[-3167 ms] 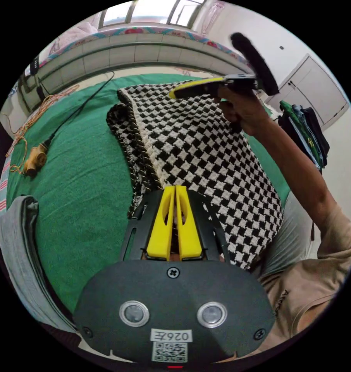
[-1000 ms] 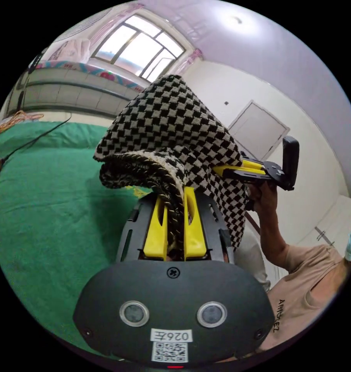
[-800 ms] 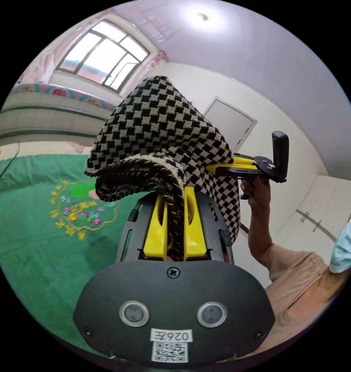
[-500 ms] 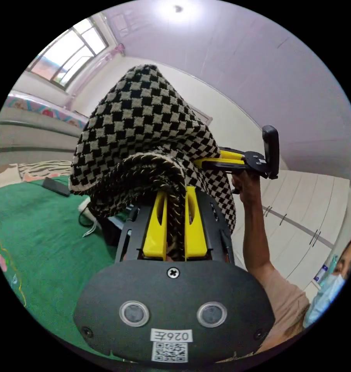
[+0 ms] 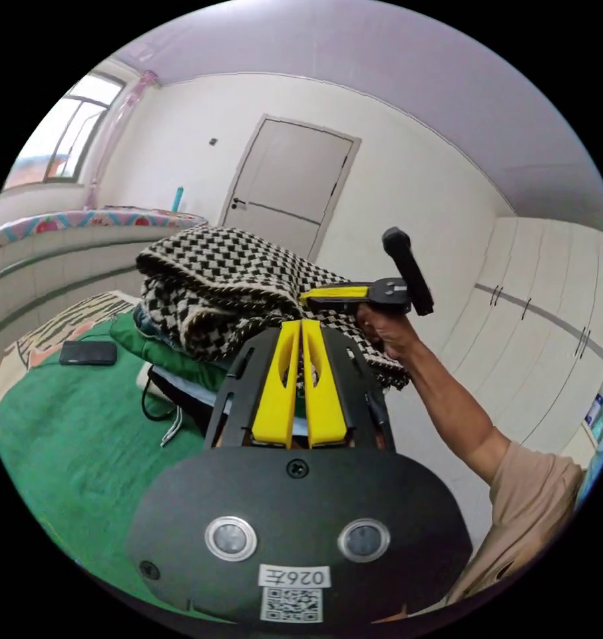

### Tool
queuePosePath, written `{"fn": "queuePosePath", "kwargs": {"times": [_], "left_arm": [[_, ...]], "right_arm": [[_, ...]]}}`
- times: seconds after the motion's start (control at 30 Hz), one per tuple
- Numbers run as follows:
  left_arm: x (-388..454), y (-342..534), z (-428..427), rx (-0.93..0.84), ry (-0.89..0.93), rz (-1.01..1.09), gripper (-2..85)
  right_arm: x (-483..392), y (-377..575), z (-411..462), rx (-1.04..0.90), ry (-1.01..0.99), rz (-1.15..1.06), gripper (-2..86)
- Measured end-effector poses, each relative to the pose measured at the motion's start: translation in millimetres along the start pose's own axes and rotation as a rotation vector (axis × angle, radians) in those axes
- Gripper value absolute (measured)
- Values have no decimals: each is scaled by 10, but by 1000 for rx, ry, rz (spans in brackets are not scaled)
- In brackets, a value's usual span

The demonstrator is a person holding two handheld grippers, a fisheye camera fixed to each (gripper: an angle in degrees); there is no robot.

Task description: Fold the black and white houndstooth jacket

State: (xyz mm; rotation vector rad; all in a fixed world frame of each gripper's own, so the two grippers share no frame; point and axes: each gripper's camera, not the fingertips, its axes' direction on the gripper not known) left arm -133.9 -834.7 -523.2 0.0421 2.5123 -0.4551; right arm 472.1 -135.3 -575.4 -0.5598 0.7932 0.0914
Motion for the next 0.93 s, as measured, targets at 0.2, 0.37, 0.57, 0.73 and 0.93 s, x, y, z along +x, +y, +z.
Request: {"fn": "queuePosePath", "kwargs": {"times": [0.2, 0.37, 0.57, 0.73, 0.93], "left_arm": [[85, -10, 550, -383, -178, 12, -10], [343, 276, -35, -329, -221, 33, -10], [493, 970, -1815, -209, -382, -48, -10], [674, 1878, -3649, -130, -743, -193, -9], [1147, 3377, -6059, -48, -1207, -565, 6]], "right_arm": [[-346, 237, -282, 70, 171, -59, -10], [-532, 252, -605, 70, 273, -52, -12], [-960, 801, -1887, 491, 125, 179, -12], [-2042, 892, -2473, 595, -297, 64, -12], [-3944, 173, -2791, 419, -699, -330, -13]]}}
